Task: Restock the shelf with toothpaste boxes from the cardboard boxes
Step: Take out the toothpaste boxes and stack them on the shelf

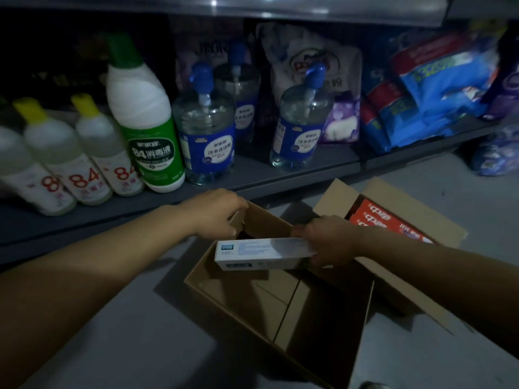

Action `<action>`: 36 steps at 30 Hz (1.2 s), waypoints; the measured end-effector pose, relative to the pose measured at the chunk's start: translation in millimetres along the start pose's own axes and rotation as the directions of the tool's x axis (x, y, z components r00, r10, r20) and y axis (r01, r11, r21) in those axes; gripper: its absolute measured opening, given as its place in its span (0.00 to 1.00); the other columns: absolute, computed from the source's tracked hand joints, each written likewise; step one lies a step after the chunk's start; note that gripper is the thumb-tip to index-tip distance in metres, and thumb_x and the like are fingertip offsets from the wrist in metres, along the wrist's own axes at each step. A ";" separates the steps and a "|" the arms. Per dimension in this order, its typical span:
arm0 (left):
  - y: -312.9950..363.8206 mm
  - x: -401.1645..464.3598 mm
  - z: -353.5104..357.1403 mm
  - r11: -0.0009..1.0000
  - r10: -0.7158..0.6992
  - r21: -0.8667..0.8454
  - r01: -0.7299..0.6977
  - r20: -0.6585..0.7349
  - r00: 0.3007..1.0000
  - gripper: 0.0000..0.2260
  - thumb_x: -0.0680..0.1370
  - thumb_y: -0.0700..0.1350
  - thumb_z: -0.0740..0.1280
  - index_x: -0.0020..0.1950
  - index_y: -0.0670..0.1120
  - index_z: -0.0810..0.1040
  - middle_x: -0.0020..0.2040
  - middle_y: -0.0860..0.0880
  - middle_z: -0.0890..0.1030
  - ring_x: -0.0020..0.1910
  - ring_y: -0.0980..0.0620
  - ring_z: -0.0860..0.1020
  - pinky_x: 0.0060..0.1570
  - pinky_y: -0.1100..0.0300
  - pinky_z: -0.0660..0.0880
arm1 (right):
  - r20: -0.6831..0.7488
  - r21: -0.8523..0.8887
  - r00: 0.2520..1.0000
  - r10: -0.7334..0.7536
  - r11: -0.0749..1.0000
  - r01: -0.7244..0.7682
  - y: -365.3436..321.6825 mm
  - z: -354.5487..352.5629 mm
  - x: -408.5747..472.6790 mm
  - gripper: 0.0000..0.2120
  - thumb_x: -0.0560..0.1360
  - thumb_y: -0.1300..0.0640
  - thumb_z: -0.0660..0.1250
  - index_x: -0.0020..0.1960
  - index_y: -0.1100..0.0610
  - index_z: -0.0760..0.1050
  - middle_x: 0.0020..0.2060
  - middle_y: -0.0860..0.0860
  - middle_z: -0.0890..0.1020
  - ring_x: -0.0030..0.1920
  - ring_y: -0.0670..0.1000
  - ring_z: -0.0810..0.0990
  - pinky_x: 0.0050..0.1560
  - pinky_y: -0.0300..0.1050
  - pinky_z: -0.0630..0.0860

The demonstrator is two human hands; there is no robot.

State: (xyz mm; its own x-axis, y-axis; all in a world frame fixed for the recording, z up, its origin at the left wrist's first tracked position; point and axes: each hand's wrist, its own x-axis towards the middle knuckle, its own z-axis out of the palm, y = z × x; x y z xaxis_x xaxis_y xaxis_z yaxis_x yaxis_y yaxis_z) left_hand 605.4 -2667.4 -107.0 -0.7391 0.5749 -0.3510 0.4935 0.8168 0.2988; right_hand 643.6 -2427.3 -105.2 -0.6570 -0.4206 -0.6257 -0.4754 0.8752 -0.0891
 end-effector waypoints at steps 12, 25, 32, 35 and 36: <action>13.3 -78.6 -164.5 0.962 -0.076 -0.273 0.014 -0.220 0.973 0.20 0.76 0.51 0.69 0.67 0.46 0.75 0.62 0.52 0.79 0.55 0.57 0.79 0.56 0.63 0.75 | -0.383 -0.211 0.917 -0.116 0.977 0.035 -7.5 -176.1 -106.1 0.24 0.70 0.50 0.70 0.64 0.45 0.68 0.52 0.45 0.78 0.47 0.45 0.76 0.45 0.42 0.76; 17.7 -260.4 -318.2 0.890 -0.346 -0.449 0.080 -0.552 0.758 0.12 0.76 0.53 0.66 0.53 0.49 0.83 0.48 0.53 0.85 0.50 0.54 0.83 0.49 0.60 0.78 | -0.601 -0.236 0.702 -0.382 0.924 0.300 -94.5 -375.9 -169.1 0.21 0.66 0.65 0.71 0.57 0.52 0.76 0.45 0.45 0.84 0.37 0.40 0.79 0.35 0.30 0.74; -23.8 -297.3 -342.2 0.843 -0.473 -0.523 0.128 -0.607 0.638 0.12 0.74 0.50 0.69 0.54 0.46 0.83 0.49 0.50 0.85 0.48 0.56 0.83 0.42 0.67 0.79 | -0.560 -0.165 0.706 -0.433 0.894 0.417 -137.5 -425.2 -133.6 0.20 0.70 0.66 0.71 0.60 0.53 0.75 0.49 0.47 0.84 0.46 0.44 0.84 0.50 0.42 0.81; -45.0 -298.9 -348.9 0.828 -0.505 -0.543 0.138 -0.617 0.604 0.10 0.76 0.48 0.69 0.55 0.47 0.82 0.50 0.51 0.85 0.50 0.57 0.82 0.43 0.67 0.76 | -0.549 -0.133 0.723 -0.419 0.898 0.420 -147.6 -441.6 -111.0 0.20 0.71 0.65 0.70 0.60 0.51 0.74 0.49 0.47 0.84 0.48 0.45 0.83 0.49 0.42 0.81; -52.1 -298.0 -351.1 0.822 -0.512 -0.554 0.133 -0.615 0.599 0.10 0.76 0.47 0.69 0.56 0.46 0.82 0.50 0.50 0.85 0.51 0.57 0.82 0.44 0.66 0.76 | -0.542 -0.126 0.733 -0.410 0.903 0.412 -150.4 -447.2 -103.2 0.20 0.71 0.65 0.70 0.60 0.51 0.74 0.50 0.47 0.84 0.48 0.45 0.83 0.49 0.42 0.81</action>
State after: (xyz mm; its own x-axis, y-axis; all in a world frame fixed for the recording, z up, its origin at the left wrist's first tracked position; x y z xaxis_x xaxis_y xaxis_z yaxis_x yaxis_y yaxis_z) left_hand 639.0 -2898.0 293.6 -0.9778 -0.1026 0.1829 0.0533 0.7218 0.6900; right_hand 521.2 -2622.4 319.3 -0.6039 -0.7971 -0.0020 -0.7734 0.5866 -0.2402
